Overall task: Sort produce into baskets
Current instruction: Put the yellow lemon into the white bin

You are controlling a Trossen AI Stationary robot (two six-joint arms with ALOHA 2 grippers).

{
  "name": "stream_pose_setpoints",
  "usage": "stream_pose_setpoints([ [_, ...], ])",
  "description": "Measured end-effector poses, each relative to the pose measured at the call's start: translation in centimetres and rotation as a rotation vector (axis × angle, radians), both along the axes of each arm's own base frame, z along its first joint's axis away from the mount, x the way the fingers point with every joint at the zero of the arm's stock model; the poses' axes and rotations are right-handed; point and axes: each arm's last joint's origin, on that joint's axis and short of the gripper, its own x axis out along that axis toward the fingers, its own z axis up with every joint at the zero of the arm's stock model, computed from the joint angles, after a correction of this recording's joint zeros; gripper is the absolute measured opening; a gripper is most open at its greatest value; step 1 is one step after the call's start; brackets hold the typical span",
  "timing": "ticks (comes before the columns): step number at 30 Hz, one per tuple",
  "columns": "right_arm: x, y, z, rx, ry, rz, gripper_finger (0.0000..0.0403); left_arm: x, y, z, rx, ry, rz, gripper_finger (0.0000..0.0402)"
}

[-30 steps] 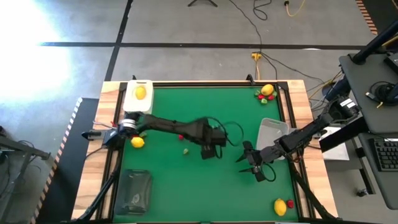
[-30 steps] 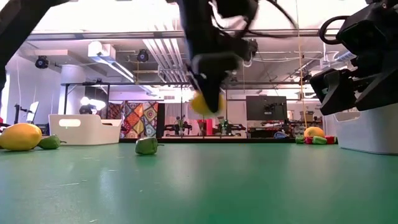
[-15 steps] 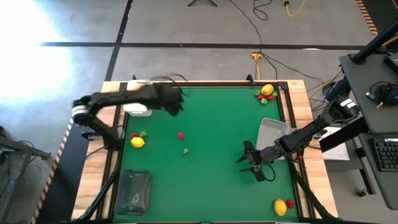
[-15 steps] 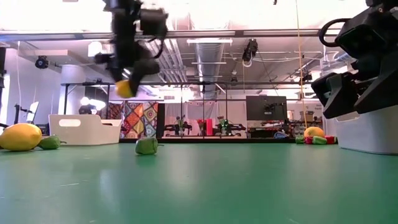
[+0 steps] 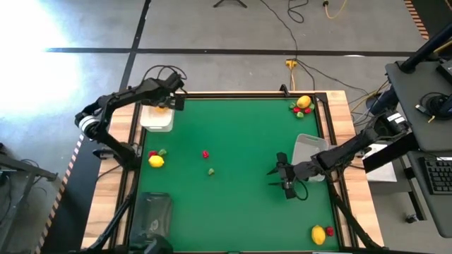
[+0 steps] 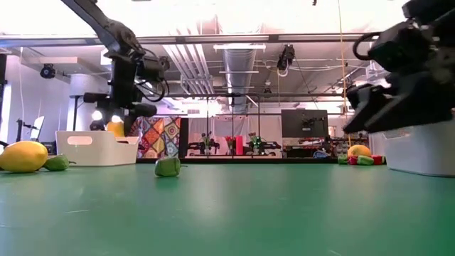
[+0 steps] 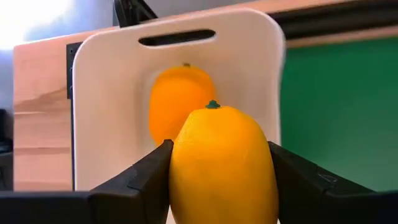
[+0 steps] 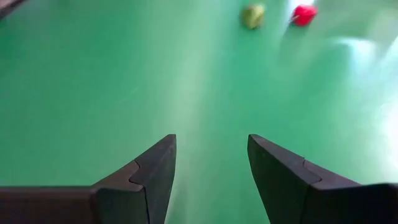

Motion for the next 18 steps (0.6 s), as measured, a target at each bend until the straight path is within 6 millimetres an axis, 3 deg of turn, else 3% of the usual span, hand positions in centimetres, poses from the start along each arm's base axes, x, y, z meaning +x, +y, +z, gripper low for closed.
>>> stream_pose_setpoints([
  [11, 1.5, -0.8, 1.5, -0.049, -0.065, 0.005, 0.0192, 0.2, 1.7, -2.4, -0.034, -0.006, 0.039, 0.0212],
  [18, 1.1, -0.9, 0.9, -0.01, -0.01, -0.022, 0.0192, 0.5, 2.3, -3.7, -0.049, 0.011, 0.053, 0.0213],
])
